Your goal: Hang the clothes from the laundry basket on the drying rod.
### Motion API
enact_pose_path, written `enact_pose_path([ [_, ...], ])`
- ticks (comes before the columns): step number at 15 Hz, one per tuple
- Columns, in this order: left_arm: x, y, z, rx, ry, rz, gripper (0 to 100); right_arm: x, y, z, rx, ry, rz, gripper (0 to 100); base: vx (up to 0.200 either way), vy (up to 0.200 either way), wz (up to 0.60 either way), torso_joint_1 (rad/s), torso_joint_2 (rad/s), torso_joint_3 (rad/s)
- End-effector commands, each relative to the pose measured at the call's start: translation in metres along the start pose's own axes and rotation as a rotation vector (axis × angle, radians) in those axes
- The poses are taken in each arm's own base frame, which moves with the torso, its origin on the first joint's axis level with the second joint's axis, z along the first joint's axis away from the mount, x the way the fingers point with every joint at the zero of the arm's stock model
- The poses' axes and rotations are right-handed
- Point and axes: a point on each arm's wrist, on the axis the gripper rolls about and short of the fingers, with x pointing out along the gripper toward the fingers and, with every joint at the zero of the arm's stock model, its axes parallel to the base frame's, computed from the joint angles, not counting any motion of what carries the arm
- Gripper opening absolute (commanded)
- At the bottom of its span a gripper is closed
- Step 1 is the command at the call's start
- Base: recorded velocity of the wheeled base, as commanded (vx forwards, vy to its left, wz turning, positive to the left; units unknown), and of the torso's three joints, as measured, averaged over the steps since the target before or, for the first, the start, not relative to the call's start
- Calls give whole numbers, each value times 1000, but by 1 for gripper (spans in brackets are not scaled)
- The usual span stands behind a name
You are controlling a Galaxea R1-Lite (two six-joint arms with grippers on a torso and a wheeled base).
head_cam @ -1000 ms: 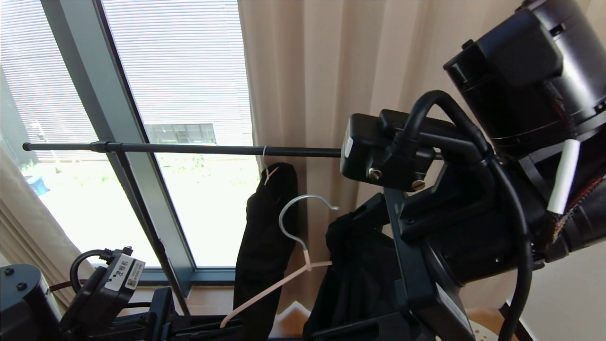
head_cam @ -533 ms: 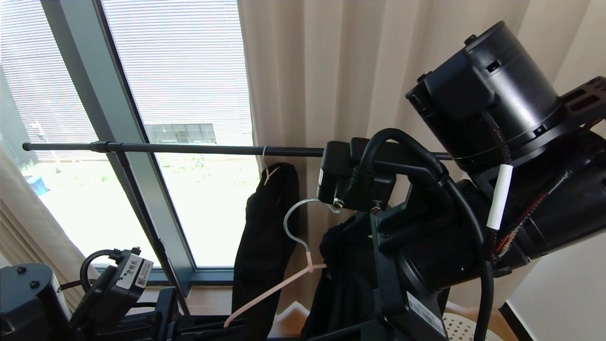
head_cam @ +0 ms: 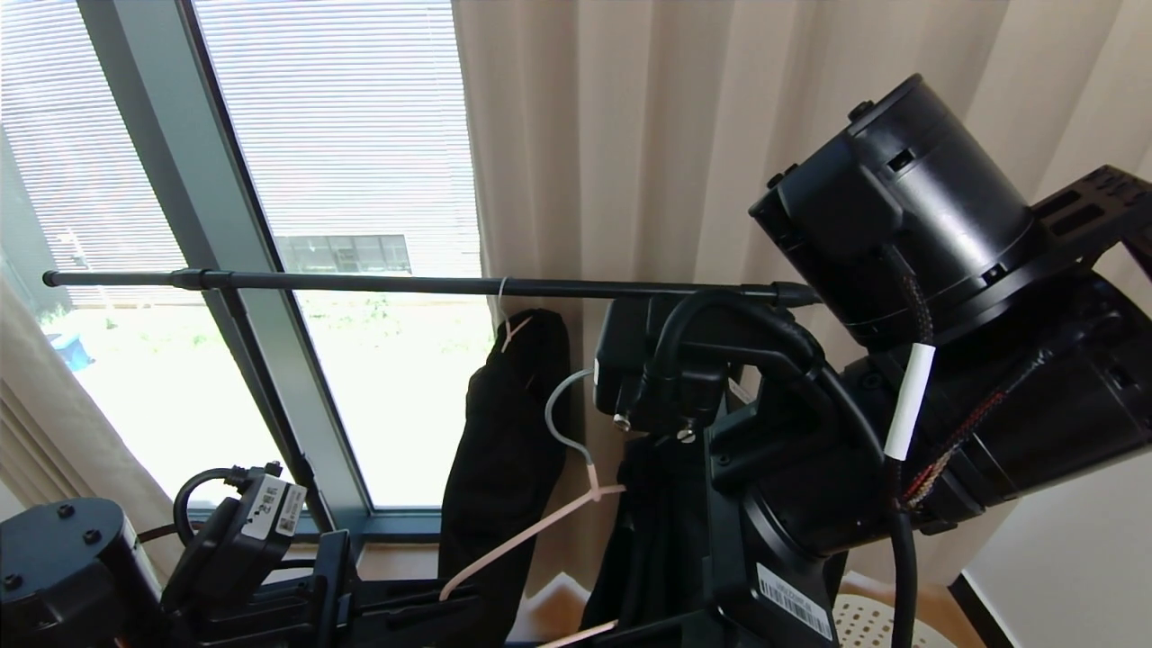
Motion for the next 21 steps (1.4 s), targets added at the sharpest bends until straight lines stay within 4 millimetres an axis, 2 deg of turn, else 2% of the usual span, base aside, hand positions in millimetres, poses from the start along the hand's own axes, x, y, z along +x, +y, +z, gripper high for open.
enact_pose_path([
  [1,4,7,-8,-25,21,11,0,1,3,0,-7,11,-1,100,0,0,0,0,0,0],
  [9,5,8,-8,-21,17,11,0,0,9,0,-26,44,-41,100,0,0,0,0,0,0],
  [16,5,8,-9,-22,18,10,0,-2,6,12,-18,98,-53,100,0,0,0,0,0,0],
  [19,5,8,-8,-20,16,10,0,-4,6,10,-16,101,-53,100,0,0,0,0,0,0],
  [21,5,8,-8,-20,16,10,0,-11,1,6,3,97,-74,100,0,0,0,0,0,0],
])
